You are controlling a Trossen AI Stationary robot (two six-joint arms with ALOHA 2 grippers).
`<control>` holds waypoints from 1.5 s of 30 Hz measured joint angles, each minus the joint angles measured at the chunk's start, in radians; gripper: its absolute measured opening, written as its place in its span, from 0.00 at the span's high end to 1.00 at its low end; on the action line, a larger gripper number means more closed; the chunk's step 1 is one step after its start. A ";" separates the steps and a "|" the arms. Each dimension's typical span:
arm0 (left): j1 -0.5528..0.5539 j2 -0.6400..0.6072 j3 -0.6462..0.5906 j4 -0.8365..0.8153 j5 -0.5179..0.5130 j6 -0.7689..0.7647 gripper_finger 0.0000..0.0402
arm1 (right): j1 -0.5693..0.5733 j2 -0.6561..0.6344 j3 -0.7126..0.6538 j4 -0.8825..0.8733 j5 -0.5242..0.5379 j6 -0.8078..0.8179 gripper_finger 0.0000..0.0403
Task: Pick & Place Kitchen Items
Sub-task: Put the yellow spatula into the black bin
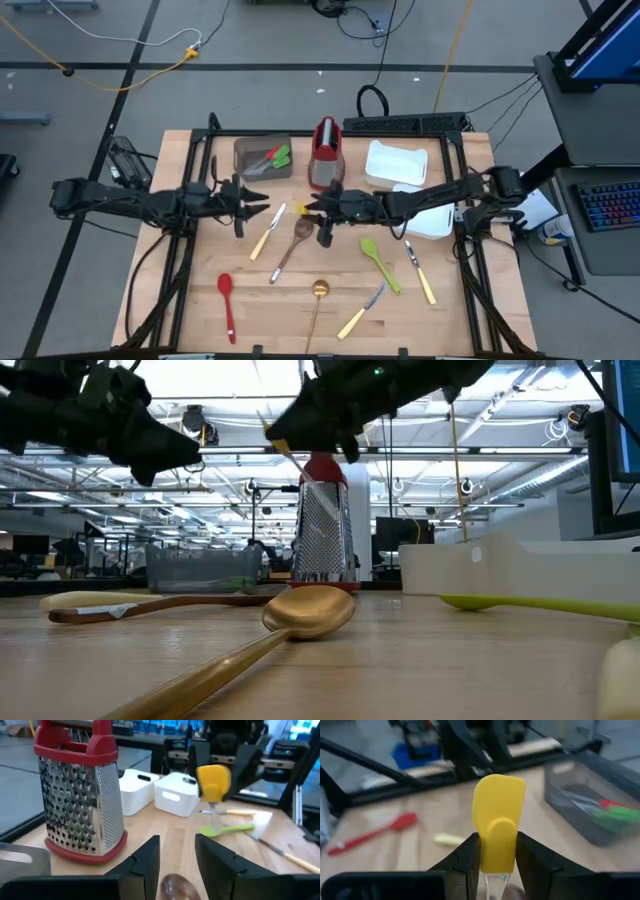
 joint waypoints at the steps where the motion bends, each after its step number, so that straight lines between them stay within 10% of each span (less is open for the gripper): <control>1: -0.002 0.002 -0.016 0.026 0.000 -0.013 0.68 | 0.000 0.014 0.000 0.037 -0.013 -0.001 0.75; 21: -0.002 0.101 -0.042 0.158 0.106 -0.098 0.68 | -0.041 0.188 0.000 0.693 -0.073 -0.142 0.75; 45: -0.003 0.530 0.077 0.513 0.114 0.003 0.52 | -0.051 0.202 0.000 0.710 -0.070 -0.146 0.75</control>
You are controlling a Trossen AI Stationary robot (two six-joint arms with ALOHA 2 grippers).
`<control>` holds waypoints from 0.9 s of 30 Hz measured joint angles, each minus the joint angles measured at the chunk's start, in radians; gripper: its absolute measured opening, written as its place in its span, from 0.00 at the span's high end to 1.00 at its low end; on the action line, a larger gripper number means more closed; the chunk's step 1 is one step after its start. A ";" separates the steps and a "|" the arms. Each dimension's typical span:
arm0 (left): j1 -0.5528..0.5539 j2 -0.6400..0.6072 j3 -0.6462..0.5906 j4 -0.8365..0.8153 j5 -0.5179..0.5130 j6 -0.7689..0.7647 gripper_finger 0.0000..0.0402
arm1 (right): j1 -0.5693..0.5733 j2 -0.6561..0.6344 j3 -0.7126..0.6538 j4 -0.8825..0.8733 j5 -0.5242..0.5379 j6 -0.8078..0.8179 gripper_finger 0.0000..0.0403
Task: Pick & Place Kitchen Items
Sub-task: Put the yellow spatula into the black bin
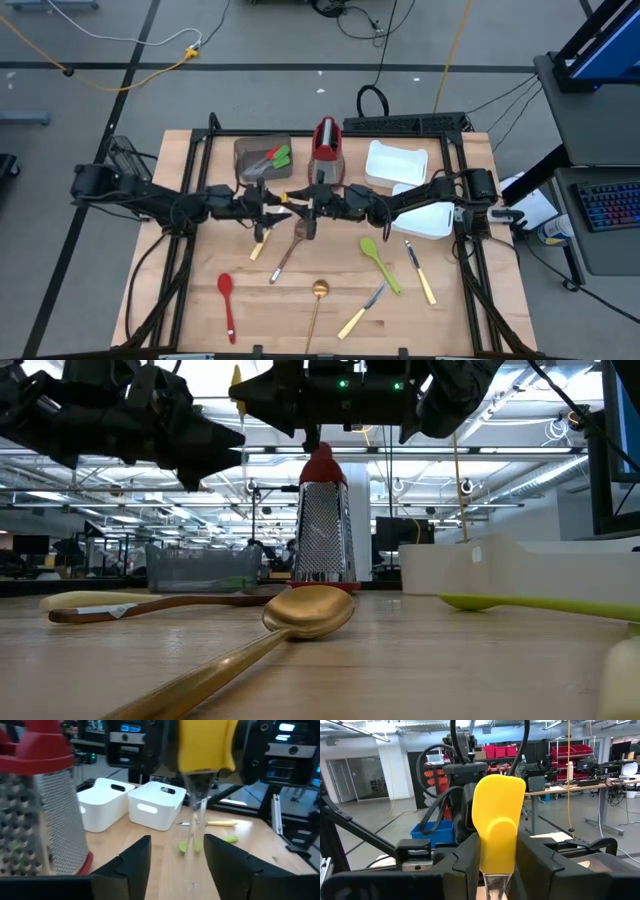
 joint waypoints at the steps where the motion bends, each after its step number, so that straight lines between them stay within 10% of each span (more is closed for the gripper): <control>1: 0.000 0.009 0.010 0.000 0.013 0.000 0.51 | 0.000 0.000 0.000 0.000 0.000 0.000 0.75; 14: 0.000 0.044 0.032 -0.002 0.014 -0.006 0.50 | -0.001 0.000 0.000 0.001 0.001 -0.026 0.75; 27: 0.000 0.044 0.032 0.000 -0.036 -0.016 0.94 | -0.003 0.000 0.000 -0.009 0.035 -0.030 0.74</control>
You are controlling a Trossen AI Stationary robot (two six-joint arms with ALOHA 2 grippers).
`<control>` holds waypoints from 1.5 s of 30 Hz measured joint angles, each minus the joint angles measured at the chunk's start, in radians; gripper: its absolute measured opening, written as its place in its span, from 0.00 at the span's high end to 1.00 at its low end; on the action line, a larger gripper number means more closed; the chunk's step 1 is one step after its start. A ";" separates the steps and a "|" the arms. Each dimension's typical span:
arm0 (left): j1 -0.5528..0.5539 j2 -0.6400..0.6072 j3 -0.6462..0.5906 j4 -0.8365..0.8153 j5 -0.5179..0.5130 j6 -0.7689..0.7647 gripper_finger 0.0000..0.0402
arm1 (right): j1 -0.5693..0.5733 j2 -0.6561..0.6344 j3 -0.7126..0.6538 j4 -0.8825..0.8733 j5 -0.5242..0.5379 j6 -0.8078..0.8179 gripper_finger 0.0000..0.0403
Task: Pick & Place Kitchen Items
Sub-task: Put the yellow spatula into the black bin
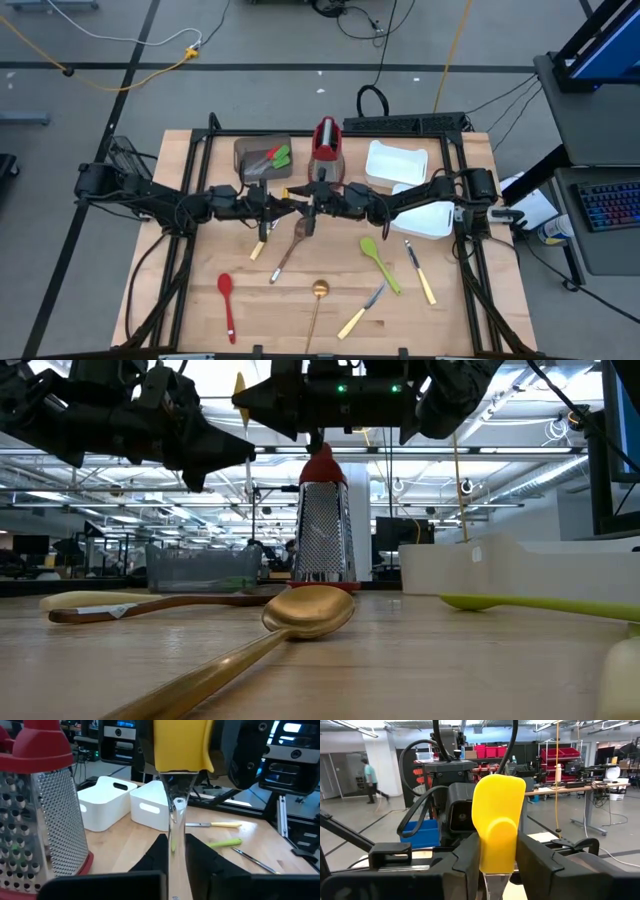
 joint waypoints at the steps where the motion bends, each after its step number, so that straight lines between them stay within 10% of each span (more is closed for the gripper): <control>1: 0.000 0.000 0.000 -0.001 0.000 0.000 0.95 | 0.000 0.000 0.000 -0.007 0.000 -0.002 0.74; 20: 0.002 -0.020 -0.001 -0.077 -0.106 -0.029 0.93 | 0.003 -0.001 0.000 -0.288 0.096 -0.020 0.53; 33: 0.106 -0.157 0.002 -0.284 -0.266 0.051 0.94 | 0.052 -0.001 0.000 -0.581 0.093 0.112 0.56; 45: 0.360 -0.156 0.281 -0.944 -0.319 0.228 0.91 | 0.063 0.000 0.000 -0.581 0.095 0.086 0.57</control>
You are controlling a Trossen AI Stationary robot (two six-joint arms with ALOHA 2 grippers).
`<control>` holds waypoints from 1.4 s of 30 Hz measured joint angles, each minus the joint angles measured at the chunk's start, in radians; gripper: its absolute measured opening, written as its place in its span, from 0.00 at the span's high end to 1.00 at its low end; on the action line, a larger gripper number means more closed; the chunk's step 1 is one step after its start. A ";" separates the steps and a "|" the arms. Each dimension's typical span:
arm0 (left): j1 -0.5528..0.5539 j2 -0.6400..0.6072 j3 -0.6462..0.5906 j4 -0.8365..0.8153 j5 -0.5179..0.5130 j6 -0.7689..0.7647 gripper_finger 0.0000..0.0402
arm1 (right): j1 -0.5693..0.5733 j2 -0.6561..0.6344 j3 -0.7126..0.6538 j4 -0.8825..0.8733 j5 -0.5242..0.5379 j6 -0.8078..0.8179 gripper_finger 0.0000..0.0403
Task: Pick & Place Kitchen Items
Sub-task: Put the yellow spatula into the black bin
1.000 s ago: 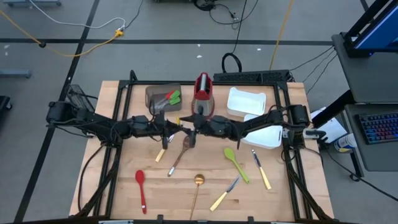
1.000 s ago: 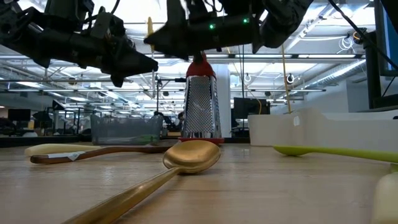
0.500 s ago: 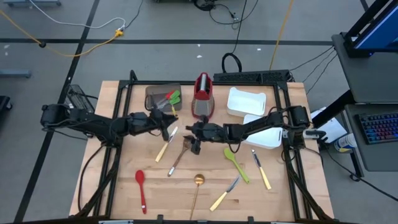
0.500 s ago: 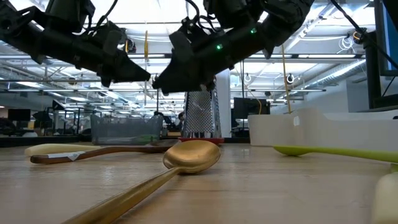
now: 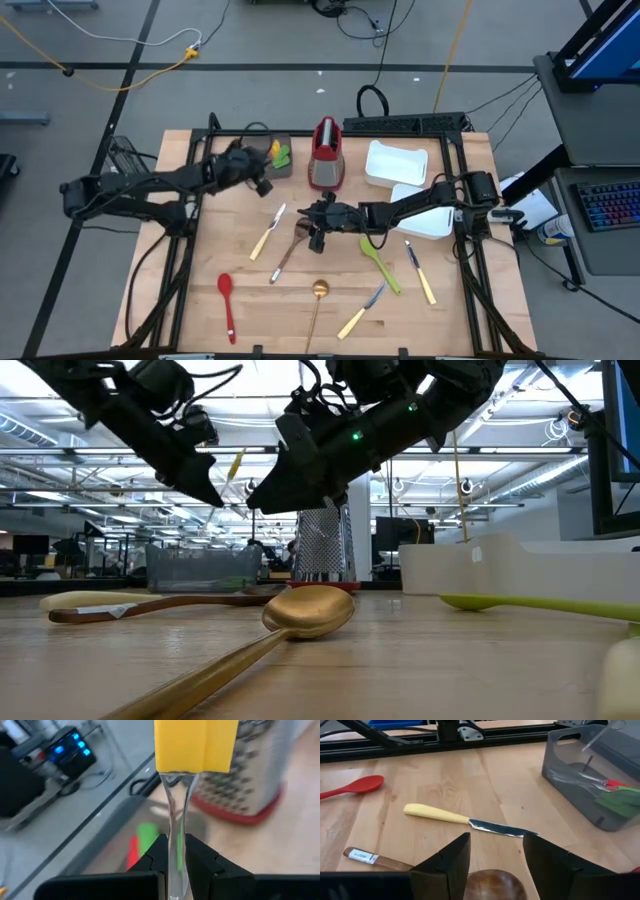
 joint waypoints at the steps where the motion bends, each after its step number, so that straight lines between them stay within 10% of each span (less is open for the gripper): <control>1: 0.024 0.007 0.011 -0.017 0.004 0.016 0.91 | 0.000 0.000 0.000 0.000 0.000 0.000 0.57; 32: 0.294 0.353 0.015 -0.020 0.033 0.233 0.90 | 0.000 0.000 0.000 0.000 0.001 0.000 0.59; 42: 0.296 0.353 0.015 0.007 0.033 0.231 0.70 | 0.000 0.000 0.000 0.000 0.001 0.000 0.58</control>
